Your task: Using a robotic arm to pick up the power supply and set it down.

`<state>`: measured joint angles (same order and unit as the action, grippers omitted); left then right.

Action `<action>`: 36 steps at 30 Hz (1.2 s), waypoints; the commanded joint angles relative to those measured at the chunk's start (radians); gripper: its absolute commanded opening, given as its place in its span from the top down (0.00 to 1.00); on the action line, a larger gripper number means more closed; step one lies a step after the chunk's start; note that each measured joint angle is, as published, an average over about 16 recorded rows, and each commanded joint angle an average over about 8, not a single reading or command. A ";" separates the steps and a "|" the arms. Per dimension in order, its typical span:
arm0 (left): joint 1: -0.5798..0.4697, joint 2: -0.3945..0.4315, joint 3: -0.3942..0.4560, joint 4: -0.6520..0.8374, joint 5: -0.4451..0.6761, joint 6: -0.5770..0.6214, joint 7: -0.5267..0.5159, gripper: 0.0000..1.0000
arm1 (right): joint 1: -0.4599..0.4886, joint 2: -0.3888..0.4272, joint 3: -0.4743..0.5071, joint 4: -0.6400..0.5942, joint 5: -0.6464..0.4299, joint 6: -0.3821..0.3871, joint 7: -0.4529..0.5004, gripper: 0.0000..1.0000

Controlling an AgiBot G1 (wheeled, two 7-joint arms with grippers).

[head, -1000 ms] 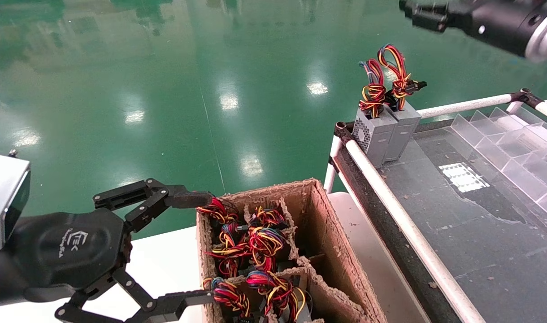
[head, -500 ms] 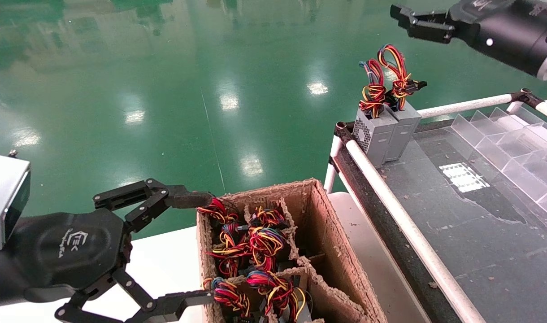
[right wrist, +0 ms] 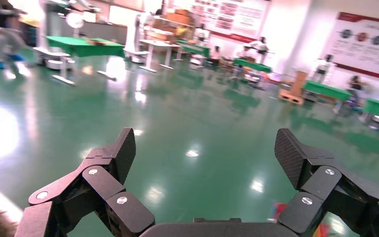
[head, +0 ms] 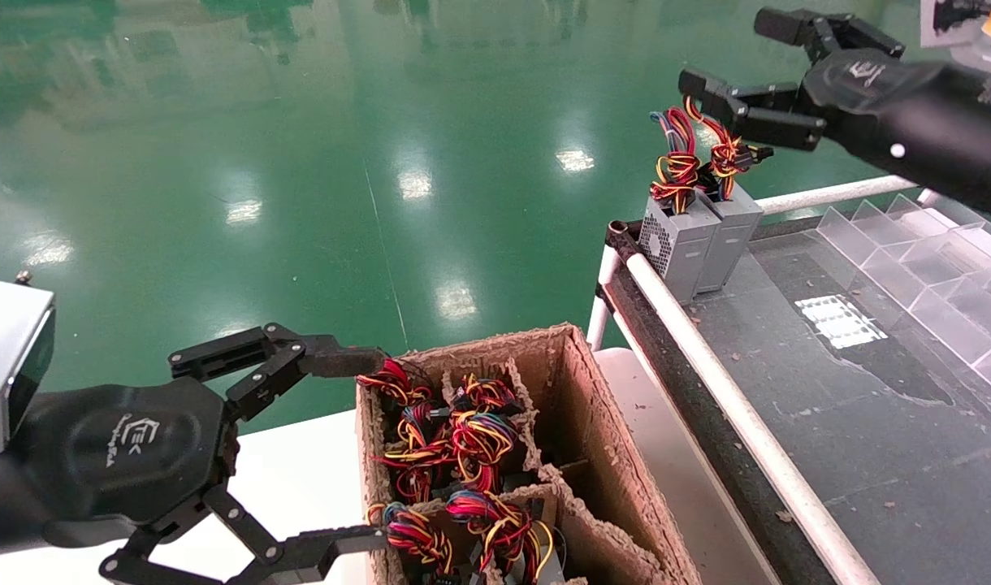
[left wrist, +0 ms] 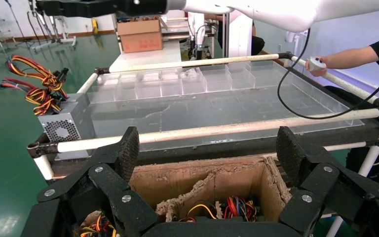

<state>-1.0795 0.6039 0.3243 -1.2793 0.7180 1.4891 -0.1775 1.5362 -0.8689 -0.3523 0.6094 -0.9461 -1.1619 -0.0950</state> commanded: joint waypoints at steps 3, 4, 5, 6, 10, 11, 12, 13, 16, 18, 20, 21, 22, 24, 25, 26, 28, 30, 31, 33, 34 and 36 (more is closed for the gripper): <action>0.000 0.000 0.000 0.000 0.000 0.000 0.000 0.00 | -0.057 0.032 0.009 0.084 0.027 -0.041 0.035 0.00; 0.000 0.000 0.000 0.000 0.000 0.000 0.000 0.00 | -0.072 0.040 0.011 0.105 0.034 -0.052 0.044 0.00; 0.000 0.000 0.000 0.000 0.000 0.000 0.000 0.00 | -0.086 0.048 0.014 0.126 0.040 -0.063 0.053 0.00; 0.000 0.000 0.000 0.000 0.000 0.000 0.000 0.00 | -0.100 0.056 0.016 0.147 0.047 -0.073 0.062 0.00; 0.000 0.000 0.001 0.000 0.000 0.000 0.000 0.00 | -0.158 0.088 0.025 0.231 0.074 -0.114 0.097 0.00; 0.000 0.000 0.001 0.000 0.000 0.000 0.000 0.00 | -0.172 0.096 0.027 0.252 0.080 -0.125 0.106 0.00; 0.000 0.000 0.001 0.000 0.000 0.000 0.000 0.00 | -0.186 0.104 0.029 0.272 0.087 -0.135 0.114 0.00; 0.000 0.000 0.001 0.000 0.000 0.000 0.000 0.00 | -0.201 0.112 0.032 0.293 0.094 -0.145 0.123 0.00; 0.000 0.000 0.001 0.000 -0.001 0.000 0.000 0.00 | -0.244 0.136 0.038 0.356 0.114 -0.176 0.149 0.00; 0.000 0.000 0.001 0.000 -0.001 0.000 0.000 0.00 | -0.272 0.152 0.043 0.398 0.127 -0.197 0.167 0.00; 0.000 0.000 0.001 0.000 -0.001 0.000 0.001 0.00 | -0.301 0.168 0.047 0.440 0.141 -0.218 0.184 0.00; 0.000 0.000 0.001 0.000 -0.001 0.000 0.001 0.00 | -0.315 0.176 0.050 0.461 0.147 -0.228 0.193 0.00; 0.000 0.000 0.001 0.000 -0.001 0.000 0.001 0.00 | -0.330 0.184 0.052 0.482 0.154 -0.238 0.202 0.00; 0.000 -0.001 0.001 0.000 -0.001 -0.001 0.001 0.00 | -0.358 0.200 0.056 0.523 0.167 -0.259 0.219 0.00; 0.000 -0.001 0.001 0.000 -0.001 -0.001 0.001 0.00 | -0.373 0.208 0.059 0.545 0.174 -0.269 0.228 0.00; 0.000 -0.001 0.001 0.000 -0.001 -0.001 0.001 0.00 | -0.387 0.216 0.061 0.566 0.181 -0.280 0.237 0.00; 0.000 -0.001 0.001 0.000 -0.001 -0.001 0.001 0.00 | -0.415 0.231 0.065 0.606 0.193 -0.300 0.254 0.00; 0.000 0.000 0.001 0.000 -0.001 -0.001 0.001 0.00 | -0.437 0.244 0.069 0.640 0.204 -0.316 0.268 0.00; 0.000 0.000 0.001 0.000 -0.001 0.000 0.000 0.00 | -0.448 0.250 0.071 0.656 0.209 -0.324 0.275 0.00; 0.000 0.000 0.000 0.000 0.000 0.000 0.000 0.00 | -0.467 0.260 0.073 0.683 0.218 -0.337 0.284 0.00; 0.000 0.000 0.000 -0.001 0.000 0.000 0.000 0.00 | -0.473 0.264 0.075 0.692 0.221 -0.342 0.287 0.00; 0.001 0.000 -0.001 -0.001 0.001 0.000 -0.001 0.00 | -0.481 0.268 0.076 0.703 0.224 -0.348 0.291 0.00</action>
<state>-1.0791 0.6040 0.3238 -1.2799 0.7183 1.4890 -0.1779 1.0654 -0.6064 -0.2776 1.2979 -0.7256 -1.5023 0.1902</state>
